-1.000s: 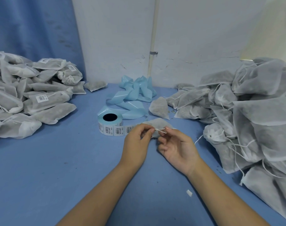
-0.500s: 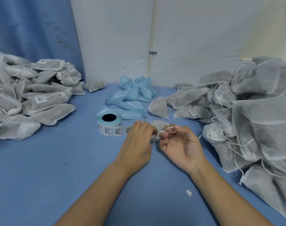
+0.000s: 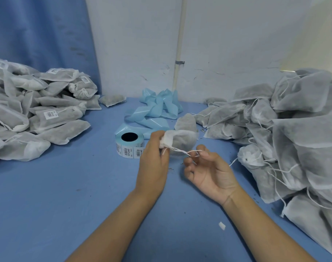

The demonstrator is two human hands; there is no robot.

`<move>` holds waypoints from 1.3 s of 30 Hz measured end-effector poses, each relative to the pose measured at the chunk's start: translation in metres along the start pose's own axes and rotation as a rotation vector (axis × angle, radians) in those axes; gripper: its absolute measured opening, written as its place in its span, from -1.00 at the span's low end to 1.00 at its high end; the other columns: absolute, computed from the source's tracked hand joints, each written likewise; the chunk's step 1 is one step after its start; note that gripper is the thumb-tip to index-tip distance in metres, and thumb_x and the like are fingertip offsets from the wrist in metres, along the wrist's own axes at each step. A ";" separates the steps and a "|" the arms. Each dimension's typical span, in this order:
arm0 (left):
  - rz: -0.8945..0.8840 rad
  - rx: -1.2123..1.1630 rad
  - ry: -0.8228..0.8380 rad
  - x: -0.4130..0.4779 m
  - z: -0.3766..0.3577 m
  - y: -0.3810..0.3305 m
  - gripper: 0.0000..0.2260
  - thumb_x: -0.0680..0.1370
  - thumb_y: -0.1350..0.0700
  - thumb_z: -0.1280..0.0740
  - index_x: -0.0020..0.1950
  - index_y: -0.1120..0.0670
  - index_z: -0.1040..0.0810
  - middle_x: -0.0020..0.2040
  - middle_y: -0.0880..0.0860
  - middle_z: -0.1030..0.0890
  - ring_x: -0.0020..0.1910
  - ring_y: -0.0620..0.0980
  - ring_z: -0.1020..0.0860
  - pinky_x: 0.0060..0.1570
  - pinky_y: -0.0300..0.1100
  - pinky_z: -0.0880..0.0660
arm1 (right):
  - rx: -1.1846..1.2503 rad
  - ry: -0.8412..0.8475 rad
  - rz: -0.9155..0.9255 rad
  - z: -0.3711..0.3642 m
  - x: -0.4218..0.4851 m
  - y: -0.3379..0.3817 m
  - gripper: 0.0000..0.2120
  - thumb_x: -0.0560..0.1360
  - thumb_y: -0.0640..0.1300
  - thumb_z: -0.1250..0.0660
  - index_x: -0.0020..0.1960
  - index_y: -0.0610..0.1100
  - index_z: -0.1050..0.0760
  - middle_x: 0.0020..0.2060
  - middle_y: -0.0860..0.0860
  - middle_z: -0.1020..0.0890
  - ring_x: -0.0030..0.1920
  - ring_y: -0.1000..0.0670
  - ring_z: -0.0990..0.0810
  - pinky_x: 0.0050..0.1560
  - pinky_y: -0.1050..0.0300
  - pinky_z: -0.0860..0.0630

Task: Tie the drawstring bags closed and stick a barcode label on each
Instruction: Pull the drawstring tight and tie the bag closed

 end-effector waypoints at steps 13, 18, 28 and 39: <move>0.228 -0.300 -0.092 0.010 0.009 0.017 -0.58 0.47 0.43 -0.08 0.06 0.01 -0.58 0.05 -0.01 -0.60 0.02 -0.10 -0.54 0.06 -0.25 -0.43 | -0.348 -0.458 0.242 0.020 0.000 -0.001 -0.77 0.44 -0.27 -0.40 -0.32 -0.03 -0.50 -0.25 -0.01 -0.54 -0.17 0.07 -0.55 -0.06 0.18 -0.53; 0.319 -0.532 -0.007 0.012 0.004 0.022 -0.63 0.38 0.12 -0.13 0.13 -0.03 -0.56 0.07 -0.01 -0.61 0.08 -0.03 -0.56 0.10 -0.07 -0.46 | -0.354 -0.501 0.273 0.021 0.000 0.000 -0.82 0.46 -0.26 -0.39 -0.25 -0.06 -0.47 -0.26 0.04 -0.58 -0.23 0.12 -0.57 -0.29 0.31 -0.51; 0.270 -0.278 -0.097 0.010 -0.001 0.021 -0.29 0.37 0.24 -0.51 0.28 -0.14 -0.13 0.14 -0.08 -0.46 -0.02 -0.39 -0.50 -0.10 -0.52 -0.41 | -0.384 -0.529 0.330 0.019 -0.001 0.000 -0.86 0.45 -0.27 -0.40 -0.22 -0.10 -0.49 -0.31 0.03 -0.59 -0.28 0.11 -0.58 -0.28 0.28 -0.52; 0.740 -0.852 -0.156 -0.003 -0.020 0.032 -0.74 0.49 0.27 -0.39 0.17 0.20 -0.53 -0.03 0.12 -0.65 -0.02 0.06 -0.63 0.10 -0.02 -0.54 | -0.358 -0.466 0.336 0.005 0.002 -0.007 -0.87 0.44 -0.31 -0.41 -0.21 -0.13 -0.51 -0.22 -0.07 -0.57 -0.15 -0.04 -0.52 -0.06 0.10 -0.48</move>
Point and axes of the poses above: each hand's wrist, its own x-axis towards the middle knuckle, its own z-axis out of the back of the hand, y = z × x, the point moved 7 cm from there along x, towards the middle knuckle
